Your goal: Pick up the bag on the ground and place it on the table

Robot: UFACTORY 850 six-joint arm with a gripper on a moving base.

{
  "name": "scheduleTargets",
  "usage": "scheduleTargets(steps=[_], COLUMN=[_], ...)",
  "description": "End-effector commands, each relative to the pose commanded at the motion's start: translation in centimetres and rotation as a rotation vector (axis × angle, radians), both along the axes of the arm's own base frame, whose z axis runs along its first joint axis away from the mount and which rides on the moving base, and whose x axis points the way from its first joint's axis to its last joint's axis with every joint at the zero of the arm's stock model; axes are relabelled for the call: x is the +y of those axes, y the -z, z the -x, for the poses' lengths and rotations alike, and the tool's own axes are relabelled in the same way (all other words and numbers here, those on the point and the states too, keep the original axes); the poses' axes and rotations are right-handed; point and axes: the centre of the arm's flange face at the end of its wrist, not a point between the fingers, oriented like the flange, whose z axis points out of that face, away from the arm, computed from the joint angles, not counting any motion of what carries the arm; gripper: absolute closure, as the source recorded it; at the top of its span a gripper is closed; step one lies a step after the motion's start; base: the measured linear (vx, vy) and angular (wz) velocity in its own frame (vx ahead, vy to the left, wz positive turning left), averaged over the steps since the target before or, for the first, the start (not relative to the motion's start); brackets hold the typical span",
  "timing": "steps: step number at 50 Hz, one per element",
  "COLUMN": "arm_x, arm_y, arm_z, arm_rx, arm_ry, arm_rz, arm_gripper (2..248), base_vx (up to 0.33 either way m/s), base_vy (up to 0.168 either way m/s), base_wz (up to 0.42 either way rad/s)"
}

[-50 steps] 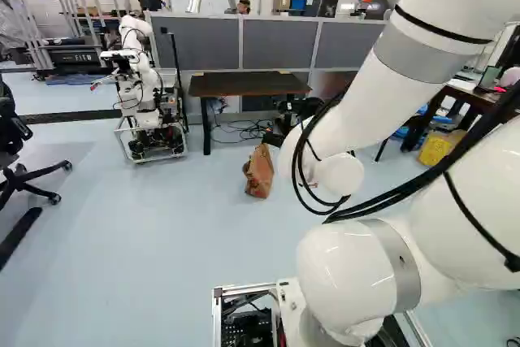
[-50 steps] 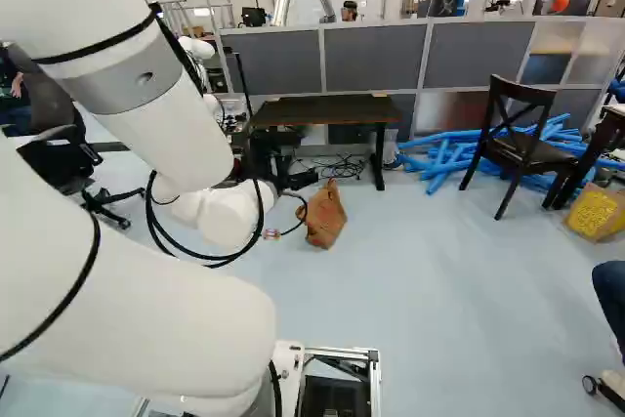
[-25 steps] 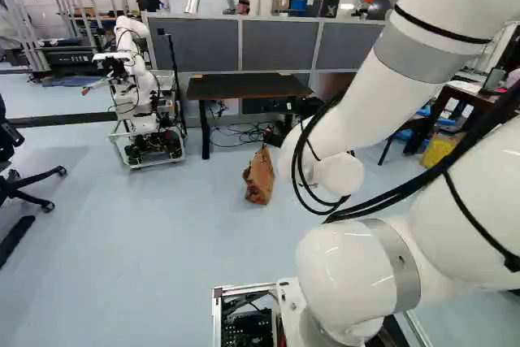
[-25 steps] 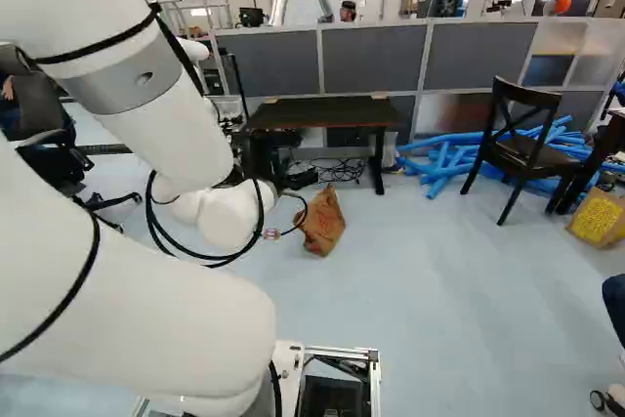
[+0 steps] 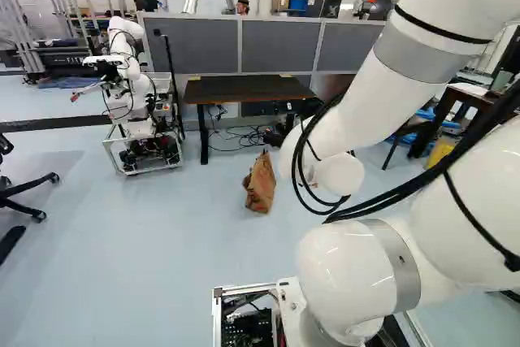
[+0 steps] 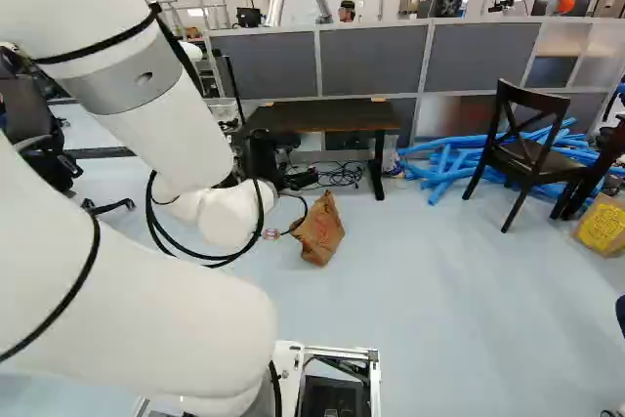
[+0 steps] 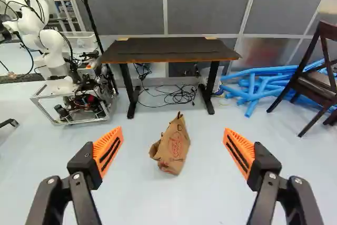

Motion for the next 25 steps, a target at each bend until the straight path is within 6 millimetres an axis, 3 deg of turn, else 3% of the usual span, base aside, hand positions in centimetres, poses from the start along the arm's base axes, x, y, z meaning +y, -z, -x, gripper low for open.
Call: scheduleTargets(steps=[25], arm_x=[0.0], arm_y=[0.0], arm_z=[0.0], arm_rx=[0.0], arm_ry=[0.0], arm_rz=[0.0], arm_gripper=[3], base_vx=[0.145], base_vy=[0.0], base_wz=[-0.012])
